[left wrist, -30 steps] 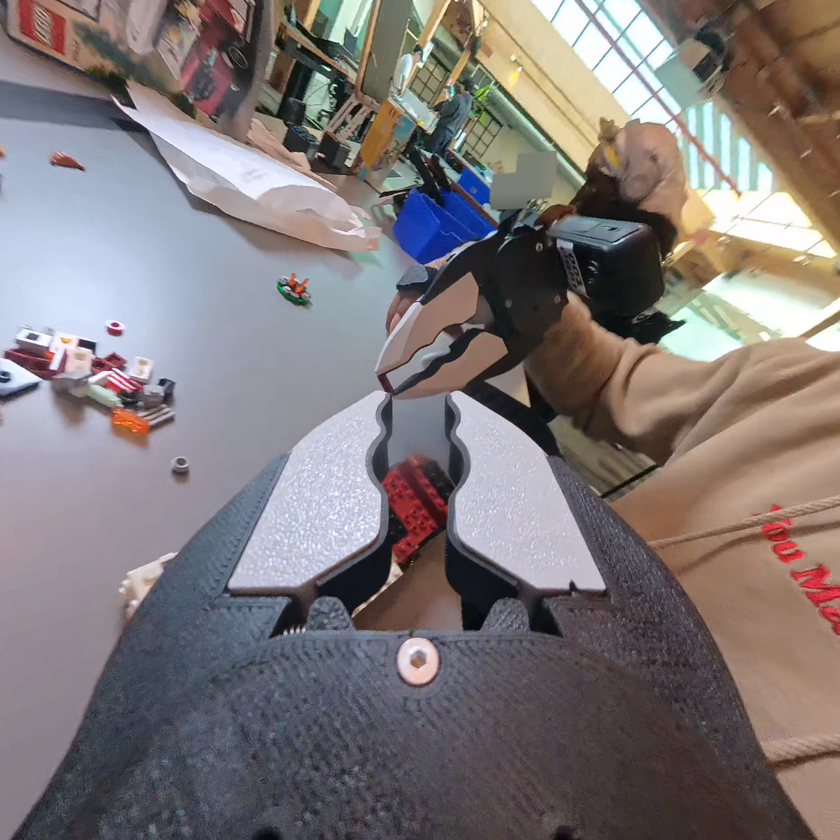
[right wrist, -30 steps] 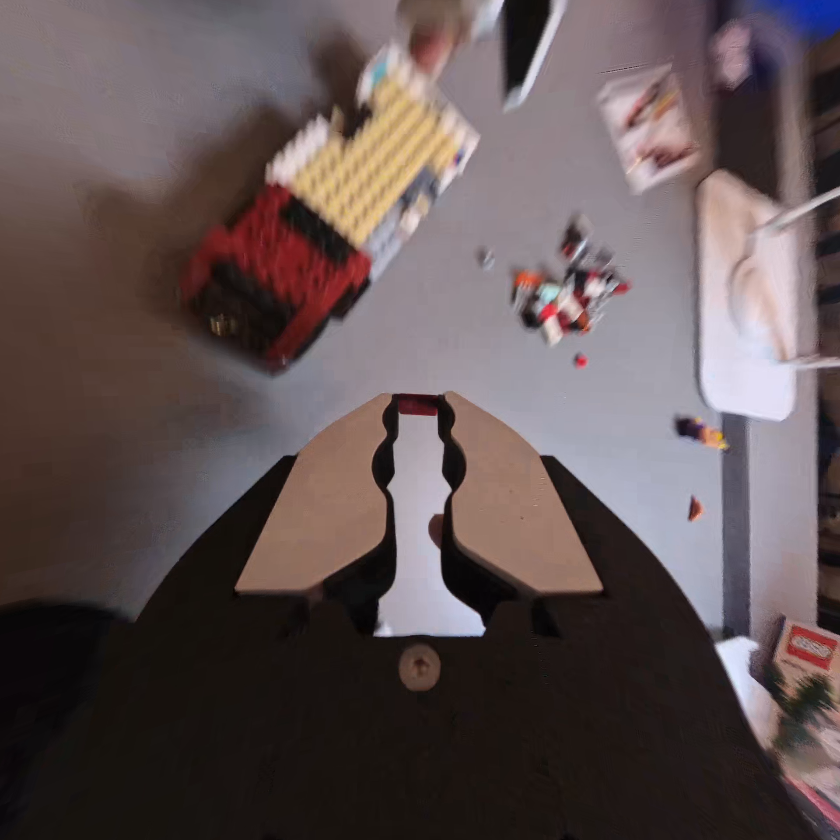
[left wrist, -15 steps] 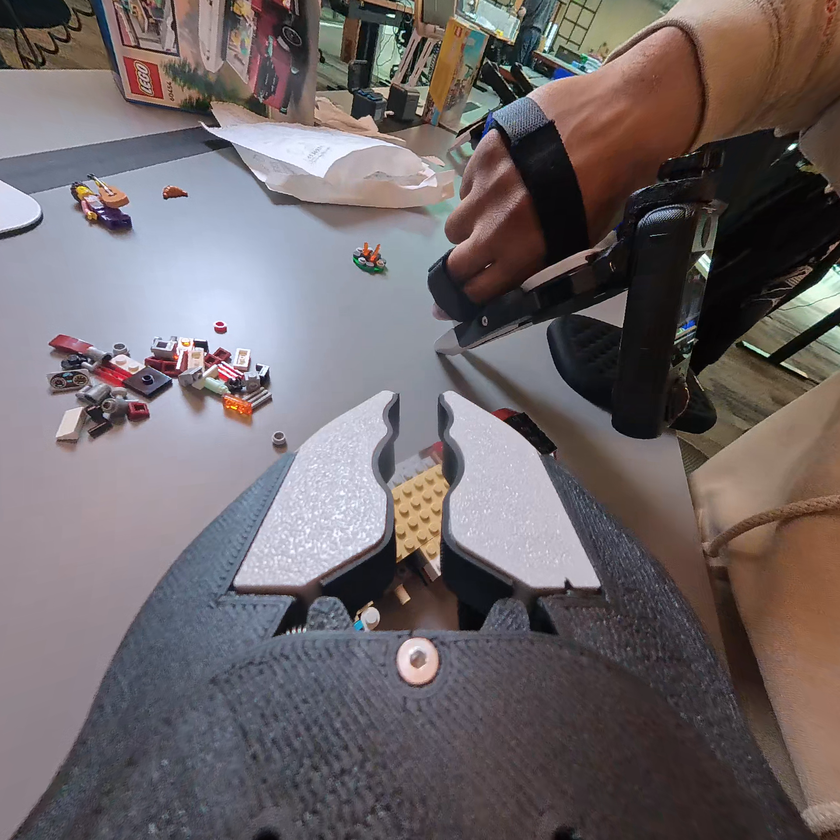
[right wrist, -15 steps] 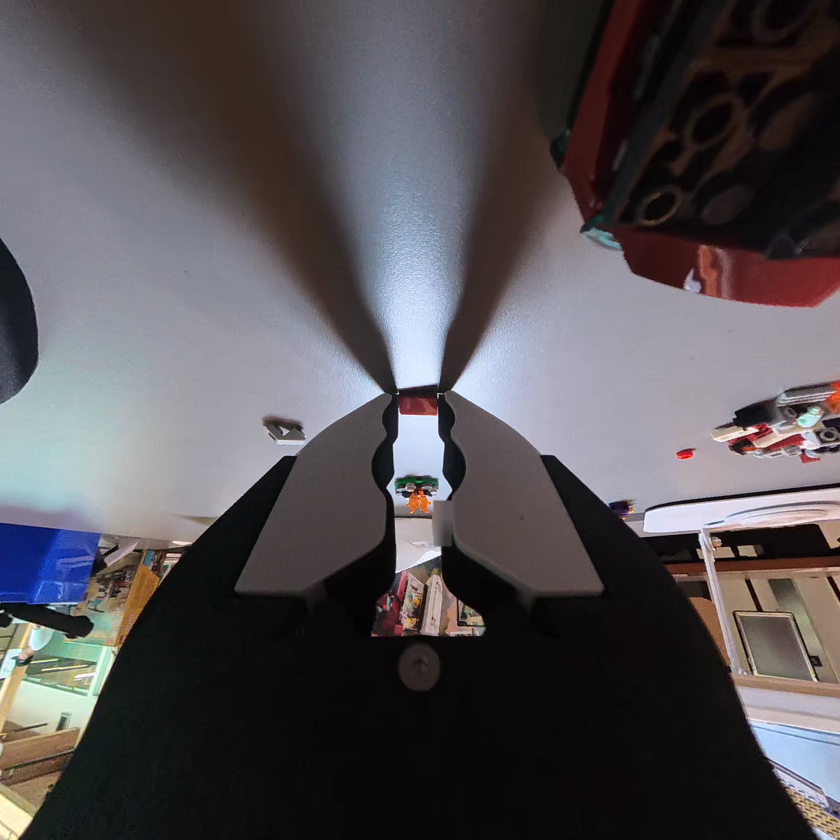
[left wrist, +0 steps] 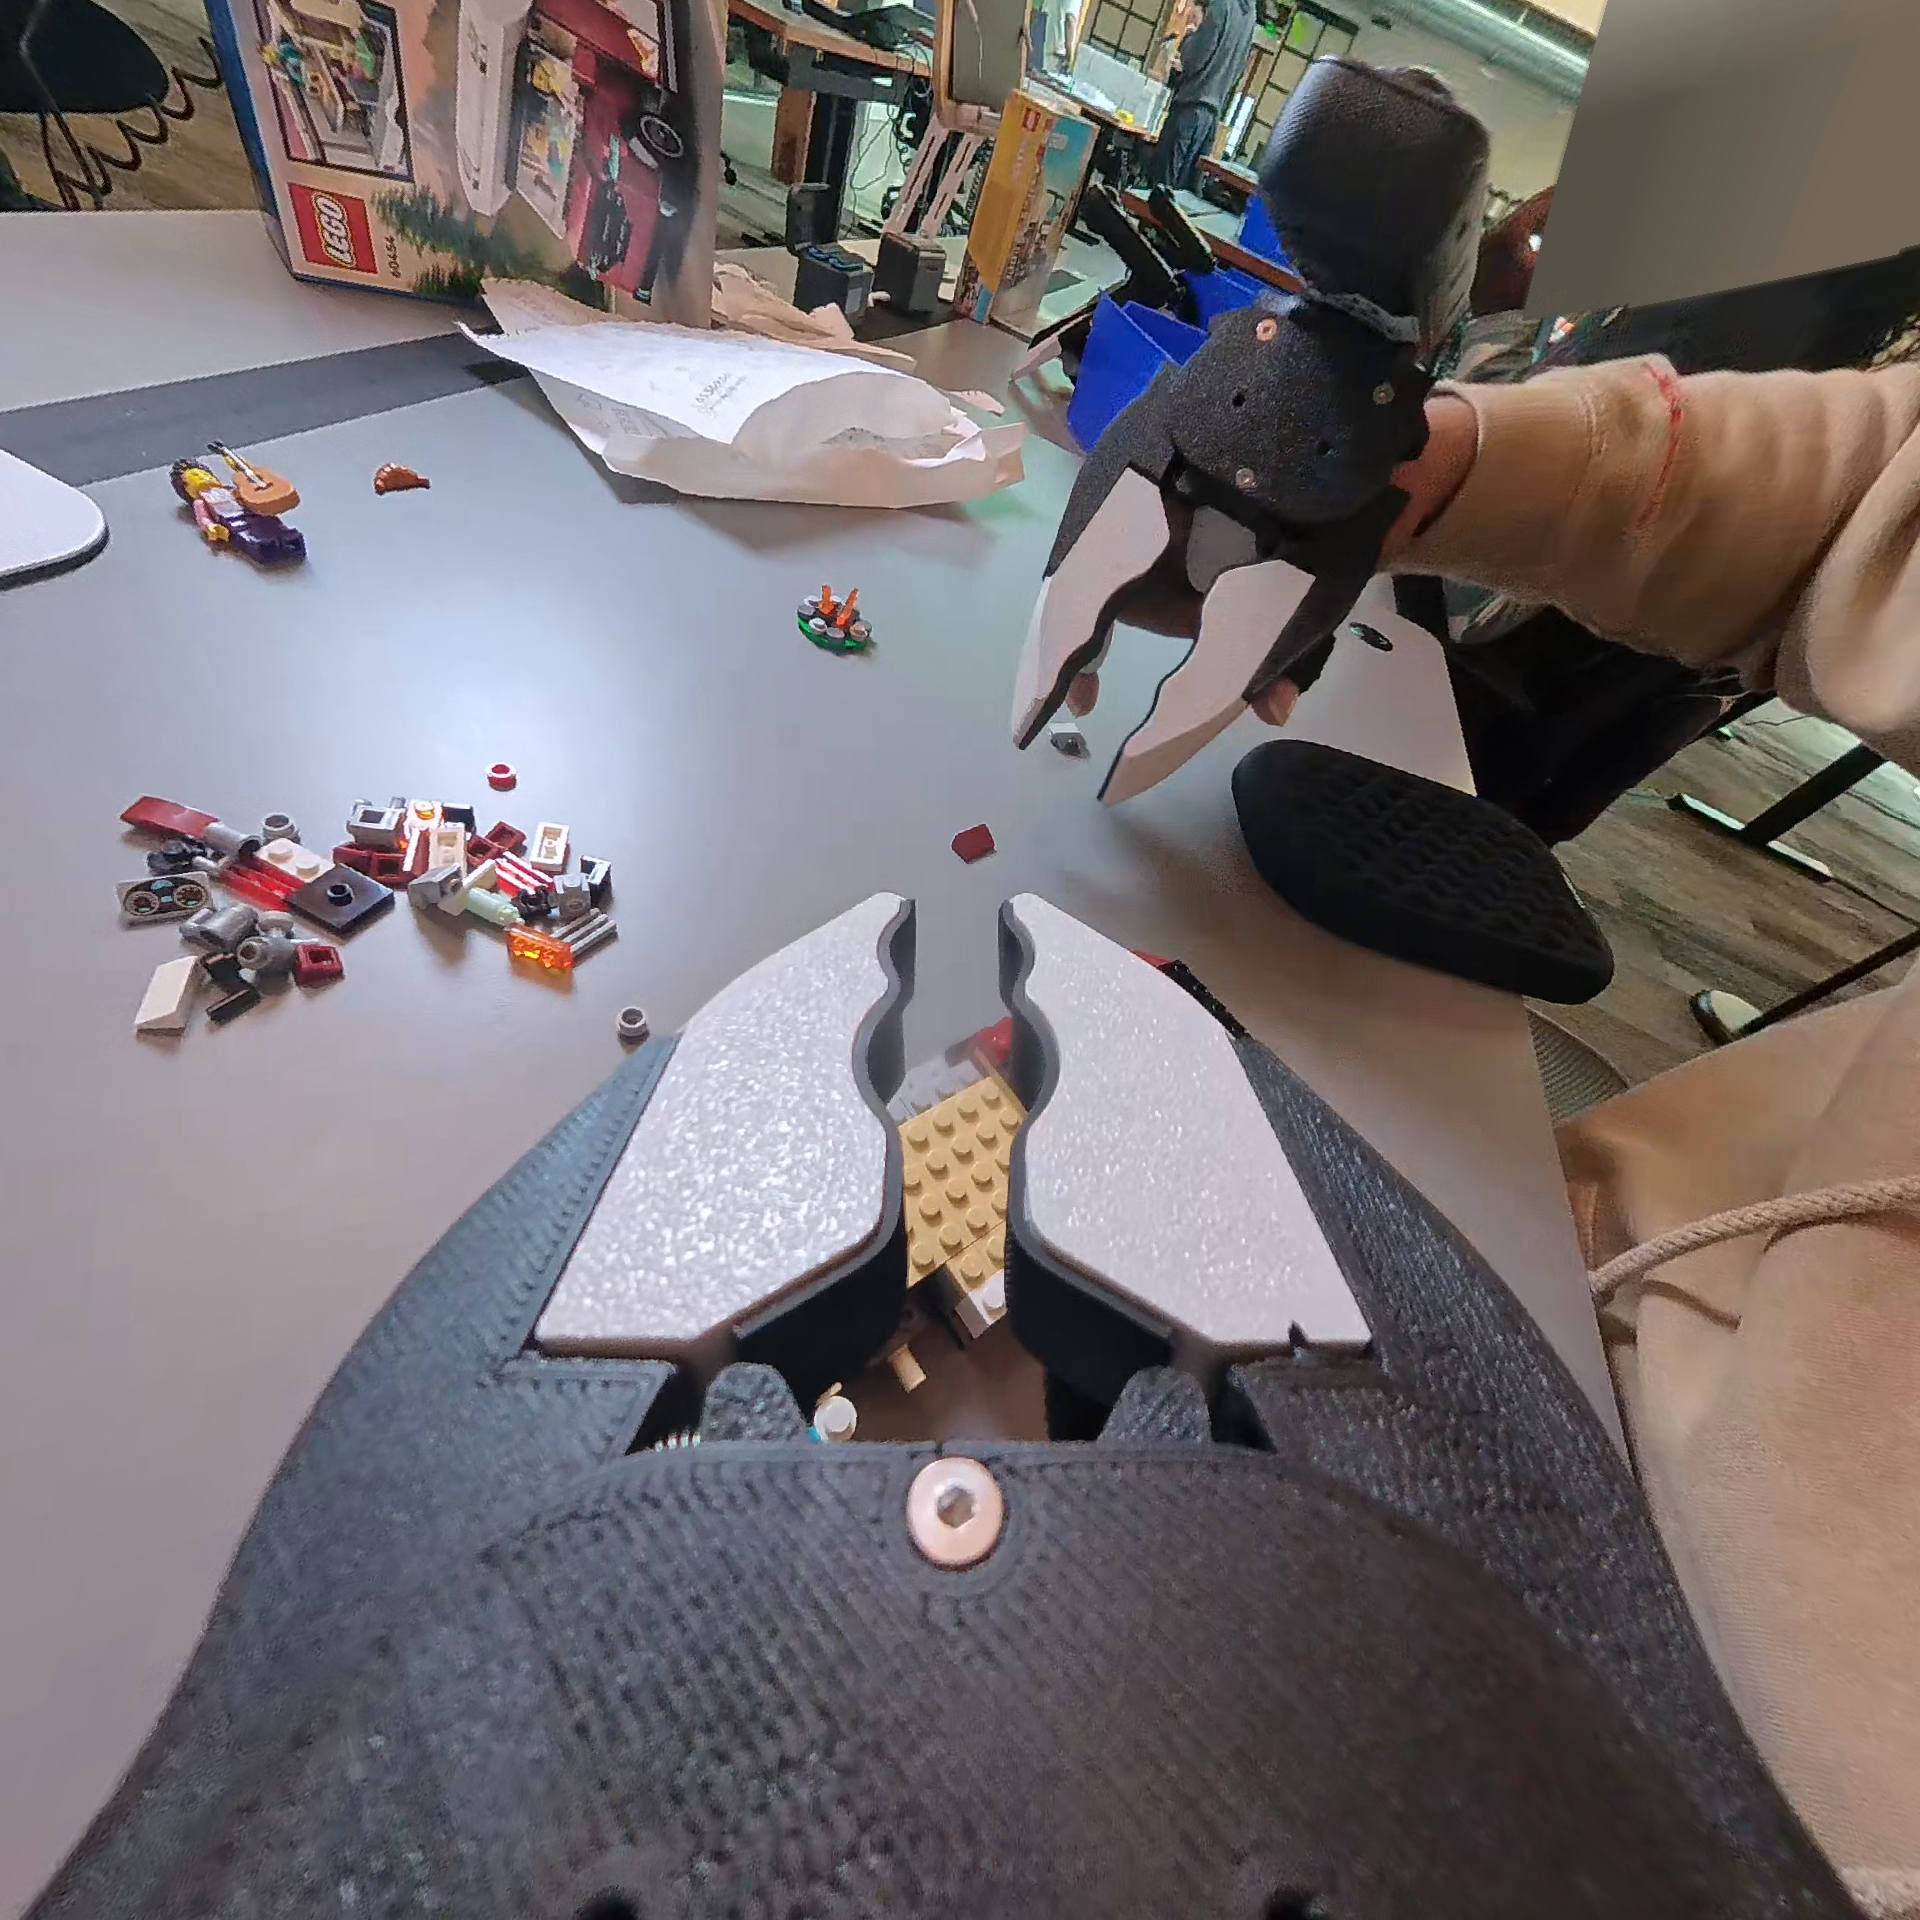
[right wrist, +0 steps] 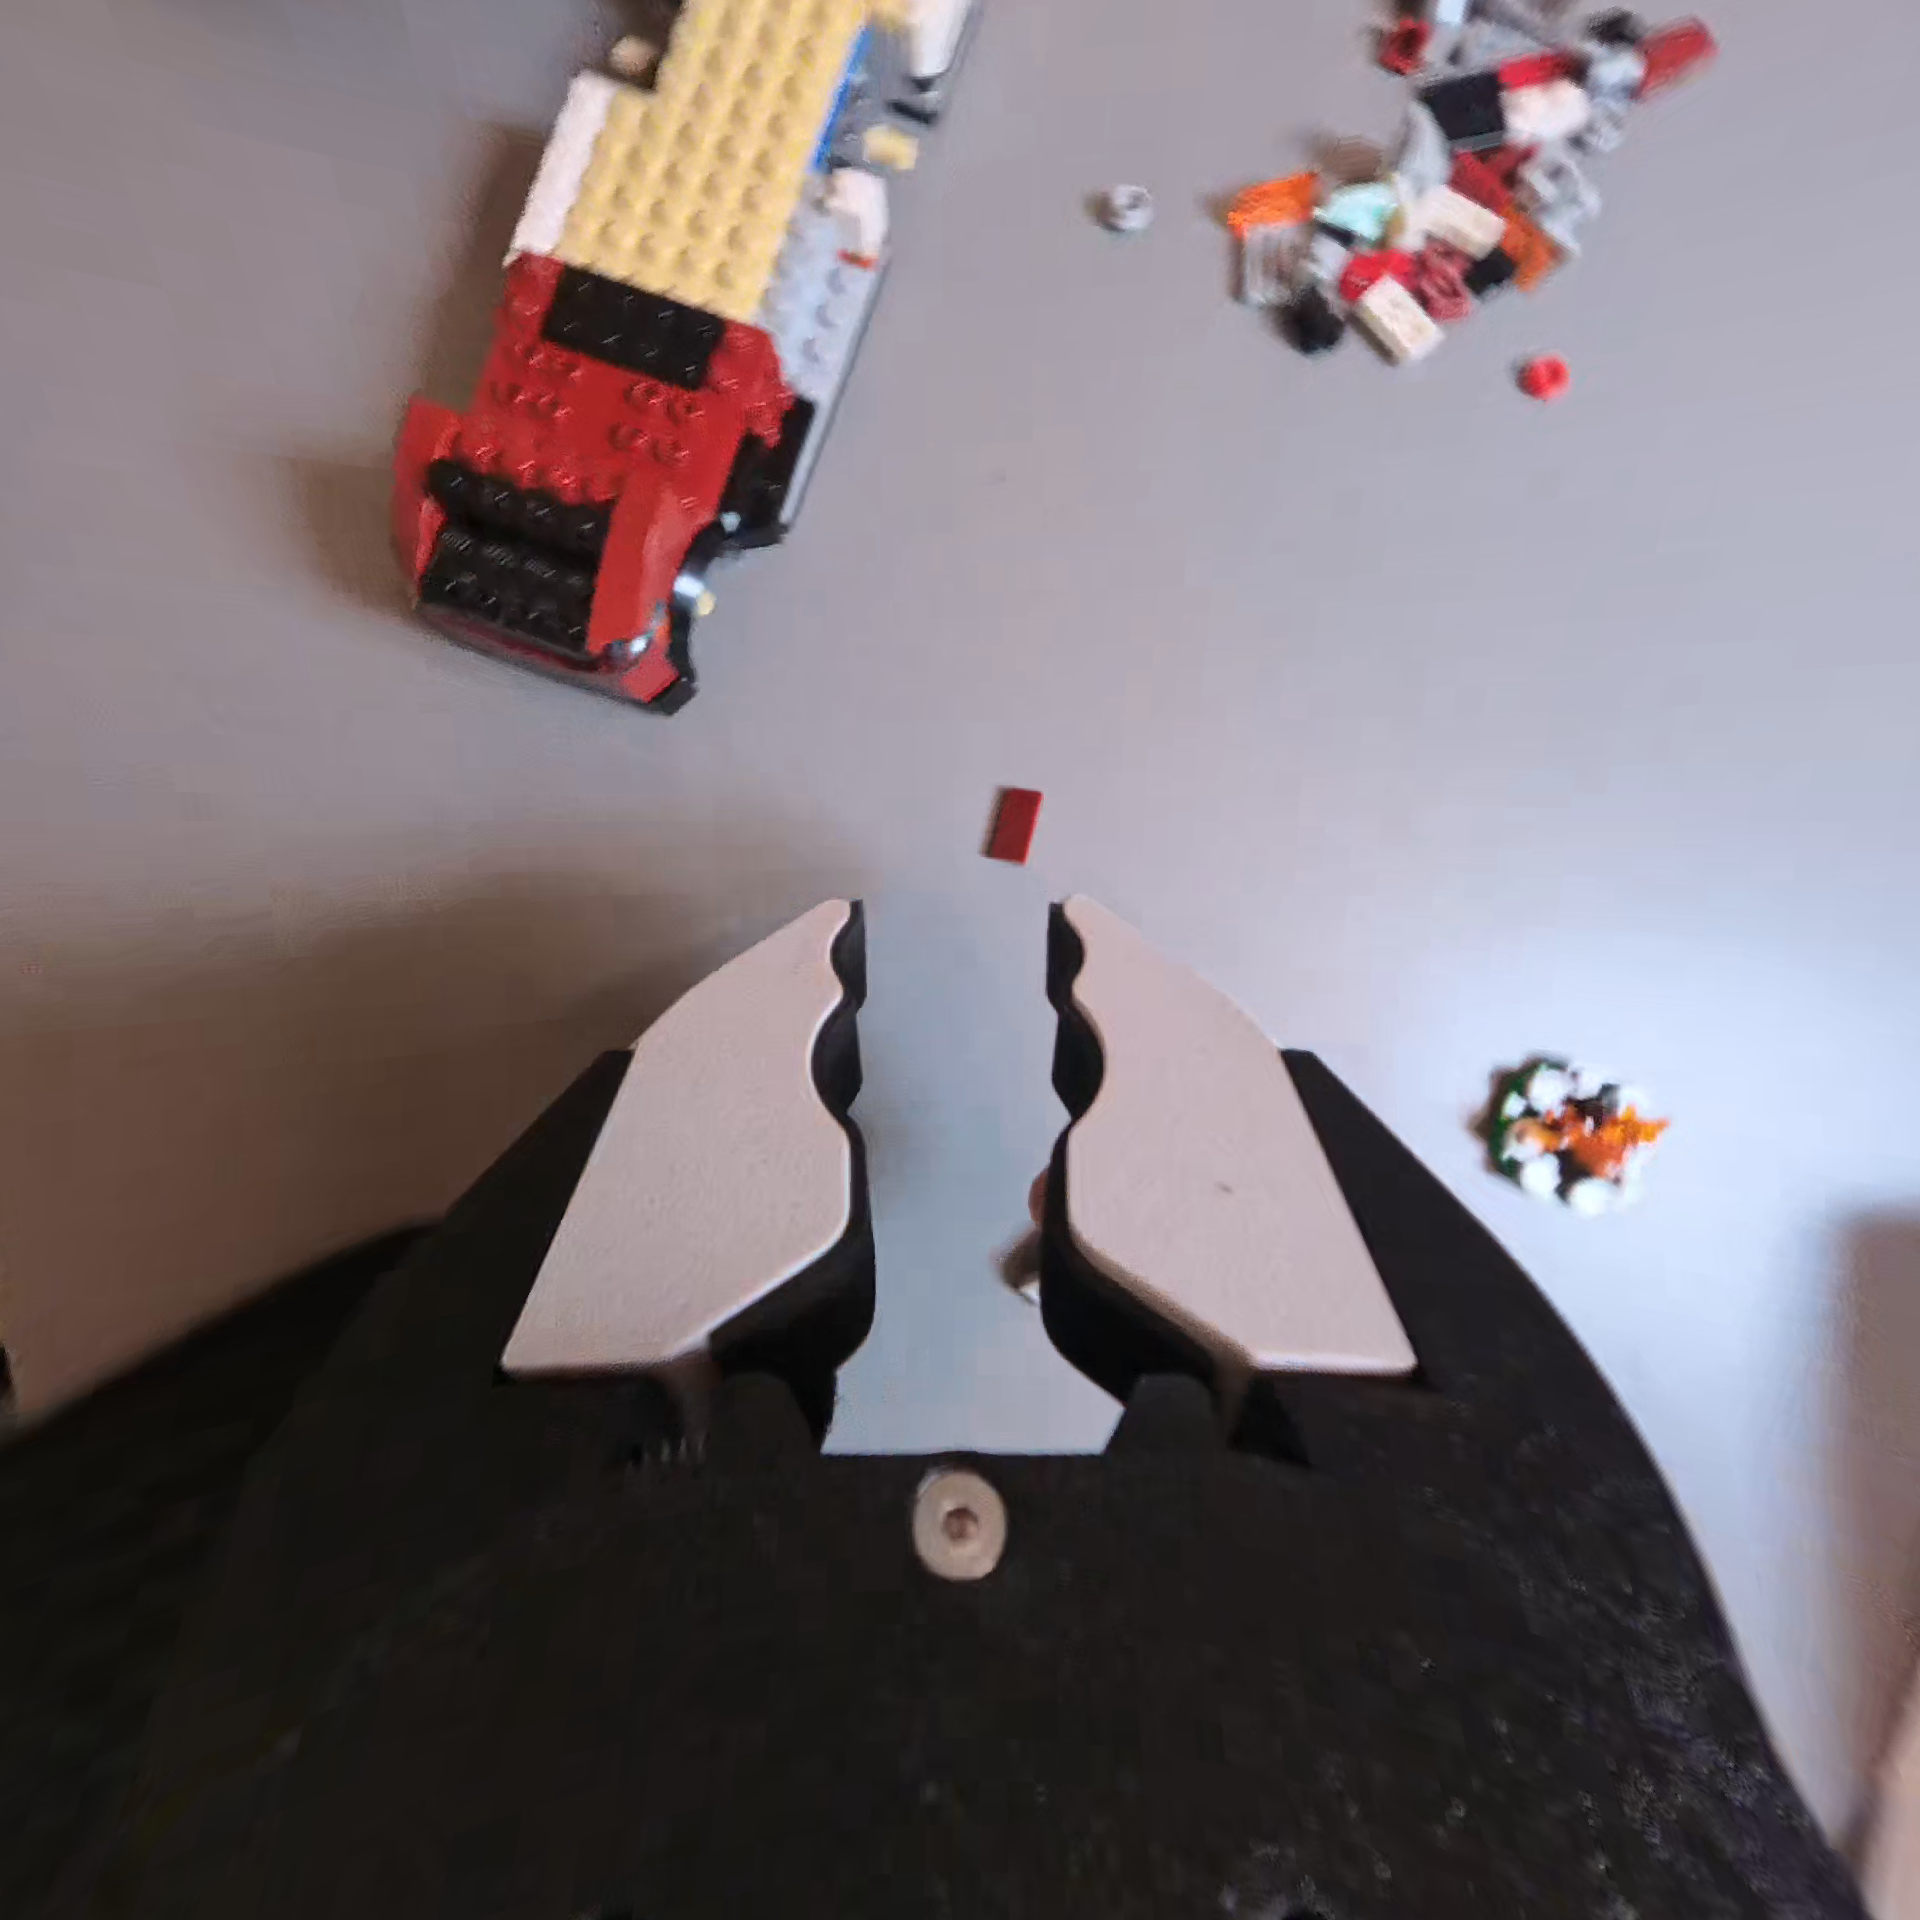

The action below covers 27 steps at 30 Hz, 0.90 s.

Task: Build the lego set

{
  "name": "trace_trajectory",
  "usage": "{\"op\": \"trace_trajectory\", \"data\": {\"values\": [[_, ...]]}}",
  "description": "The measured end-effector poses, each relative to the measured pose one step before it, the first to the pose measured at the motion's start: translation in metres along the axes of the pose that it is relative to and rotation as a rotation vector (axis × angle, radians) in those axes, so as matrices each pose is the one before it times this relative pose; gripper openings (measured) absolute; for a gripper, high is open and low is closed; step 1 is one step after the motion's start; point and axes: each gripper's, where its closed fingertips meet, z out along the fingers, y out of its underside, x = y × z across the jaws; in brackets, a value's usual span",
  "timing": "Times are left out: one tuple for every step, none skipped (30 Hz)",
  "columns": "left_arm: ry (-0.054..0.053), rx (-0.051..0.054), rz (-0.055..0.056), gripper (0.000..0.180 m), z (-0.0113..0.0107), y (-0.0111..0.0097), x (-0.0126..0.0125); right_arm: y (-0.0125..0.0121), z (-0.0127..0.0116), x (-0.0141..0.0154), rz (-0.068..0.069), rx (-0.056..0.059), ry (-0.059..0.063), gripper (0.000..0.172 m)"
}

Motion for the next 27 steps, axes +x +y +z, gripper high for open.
{"op": "trace_trajectory", "data": {"values": [[0.0030,-0.0021,-0.0025,0.015,0.00063,0.00078,-0.00016,0.00170,0.00205,0.00181,0.0673,0.0240,0.0086,0.032],[0.0030,-0.0038,-0.0037,0.014,0.00088,0.00113,-0.00032,-0.00002,0.00247,0.00087,0.0594,0.0163,0.0010,0.028],[0.0017,-0.0044,-0.0036,0.014,0.00082,0.00134,-0.00045,-0.00141,0.00293,0.00223,0.0501,0.0099,0.0084,0.024],[0.0004,-0.0035,-0.0030,0.014,0.00065,0.00138,-0.00038,-0.00189,0.00326,0.00117,0.0321,0.0034,-0.0002,0.024],[0.0006,-0.0032,-0.0023,0.014,0.00048,0.00119,-0.00007,-0.00116,0.00364,0.00235,0.0227,-0.0092,0.0044,0.021],[-0.0004,-0.0029,0.0004,0.013,0.00024,0.00096,0.00007,-0.00036,0.00387,0.00299,0.0099,-0.0195,0.0052,0.021],[-0.0031,-0.0019,0.0039,0.013,0.00005,0.00051,-0.00012,-0.00004,0.00406,0.00175,-0.0036,-0.0221,-0.0052,0.020],[-0.0045,-0.0008,0.0058,0.013,-0.00025,0.00003,-0.00044,0.00054,0.00398,0.00105,-0.0050,-0.0284,-0.0104,0.019],[-0.0044,-0.0005,0.0051,0.013,-0.00039,-0.00013,-0.00052,0.00012,0.00391,-0.00048,-0.0093,-0.0274,-0.0192,0.019],[-0.0031,-0.0006,0.0031,0.013,-0.00043,0.00016,-0.00073,-0.00133,0.00329,-0.00173,-0.0138,-0.0180,-0.0250,0.018],[-0.0026,0.0002,0.0003,0.012,-0.00037,0.00014,-0.00087,-0.00129,0.00265,-0.00130,-0.0197,-0.0184,-0.0182,0.016],[-0.0003,0.0014,-0.0028,0.012,-0.00027,0.00002,-0.00060,-0.00057,0.00229,-0.00120,-0.0352,-0.0237,-0.0125,0.014],[0.0024,0.0006,-0.0042,0.012,-0.00018,0.00009,-0.00042,-0.00077,0.00172,-0.00197,-0.0508,-0.0209,-0.0122,0.011],[0.0029,-0.0006,-0.0028,0.012,-0.00008,0.00028,-0.00015,-0.00054,0.00131,-0.00304,-0.0580,-0.0214,-0.0164,0.011],[0.0009,-0.0013,-0.0006,0.012,0.00001,0.00038,-0.00040,-0.00016,0.00094,-0.00341,-0.0615,-0.0234,-0.0172,0.010],[0.0009,-0.0024,0.0007,0.012,0.00009,0.00064,-0.00034,0.00028,0.00066,-0.00389,-0.0630,-0.0240,-0.0167,0.010],[0.0010,-0.0033,0.0004,0.012,0.00016,0.00077,-0.00013,0.00093,0.00032,-0.00487,-0.0586,-0.0243,-0.0215,0.010],[0.0011,-0.0026,-0.0001,0.012,0.00017,0.00065,-0.00022,0.00145,0.00008,-0.00608,-0.0472,-0.0238,-0.0265,0.010],[0.0017,-0.0015,-0.0001,0.012,0.00013,0.00051,0.00007,0.00149,0.00007,-0.00629,-0.0346,-0.0179,-0.0264,0.010],[0.0016,-0.0021,0.0005,0.012,0.00000,0.00043,0.00016,0.00142,0.00000,-0.00461,-0.0201,-0.0113,-0.0146,0.010],[-0.0001,-0.0021,0.0027,0.012,0.00003,0.00024,-0.00011,0.00114,-0.00033,-0.00325,-0.0090,-0.0040,-0.0074,0.011],[-0.0010,-0.0017,0.0047,0.012,-0.00018,0.00024,-0.00014,0.00011,-0.00121,-0.00250,-0.0018,0.0088,-0.0038,0.012],[-0.0011,-0.0016,0.0036,0.012,-0.00018,0.00016,-0.00028,-0.00166,-0.00286,-0.00178,0.0052,0.0267,-0.0004,0.013],[0.0002,-0.0002,0.0010,0.012,-0.00002,0.00003,-0.00004,-0.00327,-0.00446,-0.00130,0.0136,0.0397,0.0020,0.013],[0.0012,0.0018,-0.0010,0.012,-0.00011,-0.00038,0.00019,-0.00393,-0.00563,0.00013,0.0205,0.0447,0.0088,0.014],[0.0008,0.0027,-0.0006,0.012,-0.00020,-0.00053,0.00018,-0.00383,-0.00606,0.00199,0.0218,0.0443,0.0191,0.014],[-0.0025,0.0027,0.0016,0.012,-0.00030,-0.00068,-0.00026,-0.00320,-0.00586,0.00476,0.0203,0.0399,0.0340,0.015]]}}
